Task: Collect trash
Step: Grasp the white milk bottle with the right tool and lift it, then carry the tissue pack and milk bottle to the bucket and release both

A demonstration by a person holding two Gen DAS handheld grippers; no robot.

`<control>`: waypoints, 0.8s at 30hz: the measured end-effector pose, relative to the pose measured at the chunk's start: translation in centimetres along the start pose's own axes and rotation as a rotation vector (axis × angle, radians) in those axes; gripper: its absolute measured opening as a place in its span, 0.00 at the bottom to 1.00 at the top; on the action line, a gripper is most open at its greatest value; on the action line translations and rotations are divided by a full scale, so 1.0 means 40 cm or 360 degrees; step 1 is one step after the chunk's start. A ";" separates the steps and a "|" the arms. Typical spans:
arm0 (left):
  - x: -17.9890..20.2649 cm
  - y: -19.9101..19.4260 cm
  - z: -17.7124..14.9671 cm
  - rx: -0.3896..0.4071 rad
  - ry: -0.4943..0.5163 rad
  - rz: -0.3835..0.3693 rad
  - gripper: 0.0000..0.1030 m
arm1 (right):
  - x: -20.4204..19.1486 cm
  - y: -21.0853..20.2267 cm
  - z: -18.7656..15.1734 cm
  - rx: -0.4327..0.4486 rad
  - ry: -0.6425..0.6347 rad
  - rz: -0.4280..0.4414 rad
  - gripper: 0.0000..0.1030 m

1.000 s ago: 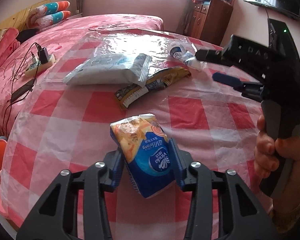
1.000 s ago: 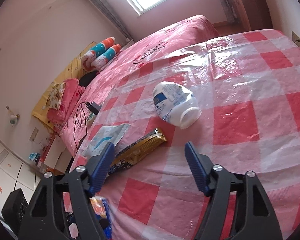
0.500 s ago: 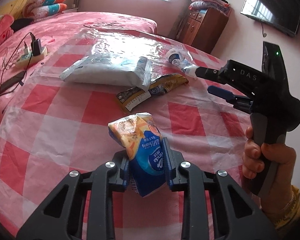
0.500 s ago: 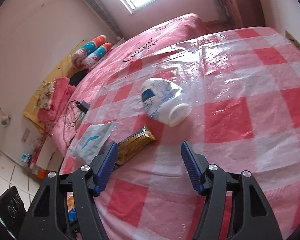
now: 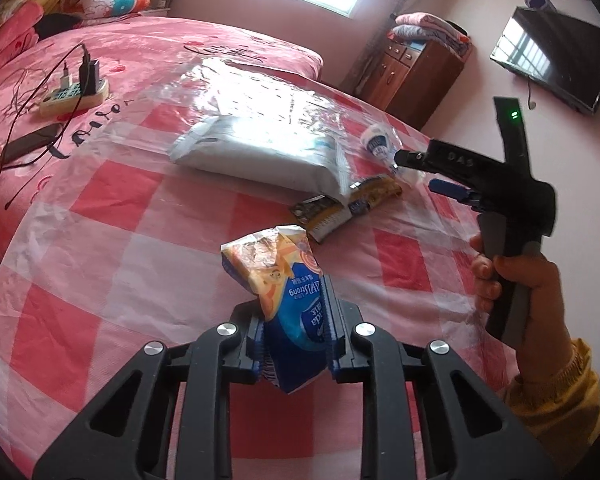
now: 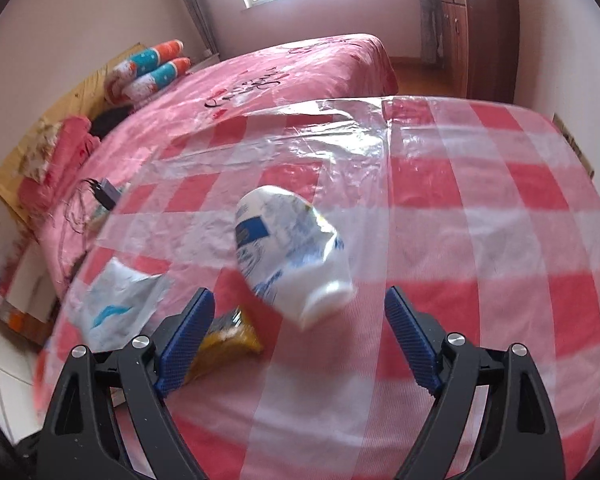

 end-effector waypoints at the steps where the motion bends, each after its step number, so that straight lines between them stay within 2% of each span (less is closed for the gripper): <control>1: -0.006 -0.001 0.003 0.0003 -0.0008 -0.0003 0.23 | 0.000 0.010 0.004 -0.0007 -0.0008 0.0001 0.84; 4: -0.021 -0.006 0.011 0.0015 -0.0023 -0.0015 0.23 | 0.000 0.035 0.025 0.0003 -0.0072 -0.0063 0.84; 7: -0.031 -0.007 0.018 0.0020 -0.0037 -0.0034 0.23 | -0.008 0.050 0.037 -0.0004 -0.0111 -0.0064 0.83; 9: -0.037 -0.006 0.021 0.0020 -0.0045 -0.0046 0.23 | -0.013 0.059 0.046 0.0000 -0.0156 -0.0101 0.70; 11: -0.039 -0.006 0.022 0.0020 -0.0056 -0.0059 0.23 | -0.018 0.064 0.050 0.0002 -0.0196 -0.0149 0.62; 18: -0.054 -0.016 0.028 0.0038 -0.0071 -0.0079 0.23 | -0.029 0.060 0.037 0.0001 -0.0233 -0.0153 0.62; 24: -0.072 -0.030 0.031 0.0057 -0.0085 -0.0075 0.23 | -0.029 0.030 0.006 0.0027 -0.0179 -0.0136 0.62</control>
Point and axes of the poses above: each gripper's, at about its wrist camera, not at the fingertips, and y roughly the way its jaws point, x to its right, z to its top, the point moved 10 cm from there along y, roughly the way its jaws point, and after that the axes turned 4 degrees about -x, right-handed, at the moved point
